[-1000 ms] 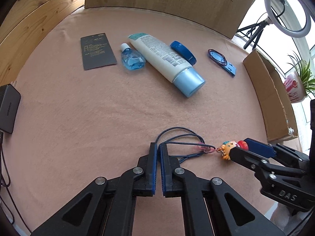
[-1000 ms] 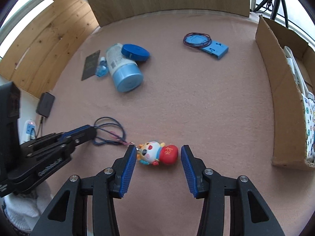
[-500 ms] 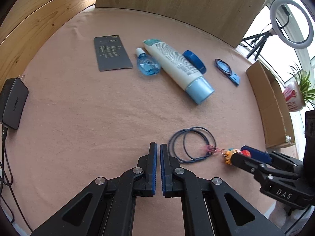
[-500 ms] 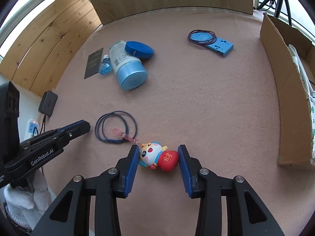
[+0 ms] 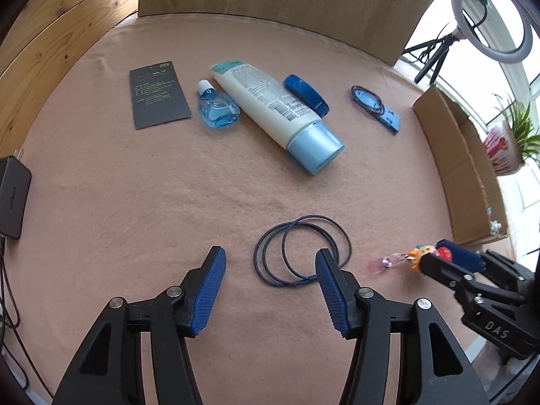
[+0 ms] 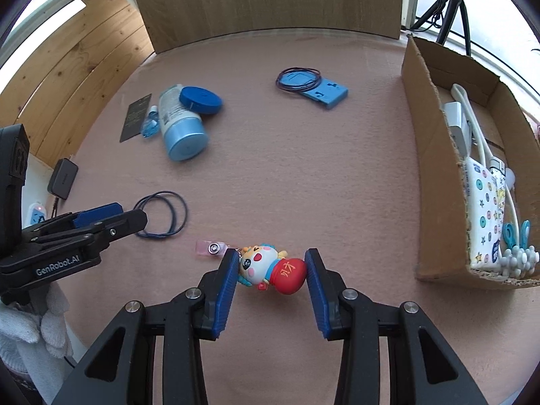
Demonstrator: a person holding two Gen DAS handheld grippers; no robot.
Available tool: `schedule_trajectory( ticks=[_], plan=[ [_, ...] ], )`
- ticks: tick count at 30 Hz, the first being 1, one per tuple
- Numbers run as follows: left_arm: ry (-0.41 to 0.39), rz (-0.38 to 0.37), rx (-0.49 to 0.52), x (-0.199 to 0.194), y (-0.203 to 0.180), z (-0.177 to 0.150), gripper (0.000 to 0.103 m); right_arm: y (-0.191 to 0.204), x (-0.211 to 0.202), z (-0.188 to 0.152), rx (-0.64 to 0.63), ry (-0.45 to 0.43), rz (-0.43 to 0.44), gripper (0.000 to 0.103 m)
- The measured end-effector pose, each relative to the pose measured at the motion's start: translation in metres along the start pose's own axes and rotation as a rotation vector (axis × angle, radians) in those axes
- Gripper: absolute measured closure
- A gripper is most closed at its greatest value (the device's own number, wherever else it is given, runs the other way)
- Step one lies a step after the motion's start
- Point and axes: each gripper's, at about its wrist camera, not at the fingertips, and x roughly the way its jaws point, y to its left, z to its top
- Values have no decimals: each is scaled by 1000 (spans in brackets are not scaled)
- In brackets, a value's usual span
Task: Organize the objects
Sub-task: 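Lift the dark cable with the left tool while the right tool grasps the toy figure, then carry the cable and toy figure into the box and open both tools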
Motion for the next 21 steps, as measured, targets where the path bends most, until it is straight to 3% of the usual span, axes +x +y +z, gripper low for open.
schedule_trajectory(
  ticks=[1,5,7,13,21],
  plan=[
    [-10,13,10,1,-1,0,49,-1,0,0,0,-3,-4,66],
    [-21,24,41,5,-7,2,91,-2,0,0,5,-13,-8,66],
    [-18,15,47,8,-8,2,100,-1,0,0,5,-16,-7,66],
    [-36,-35,1,-5,0,3,100,1,-10,0,-8,-49,-9,66],
    [-136,-98,6,-55,-9,29,100,-4,-41,8,17,-118,25,66]
  ],
)
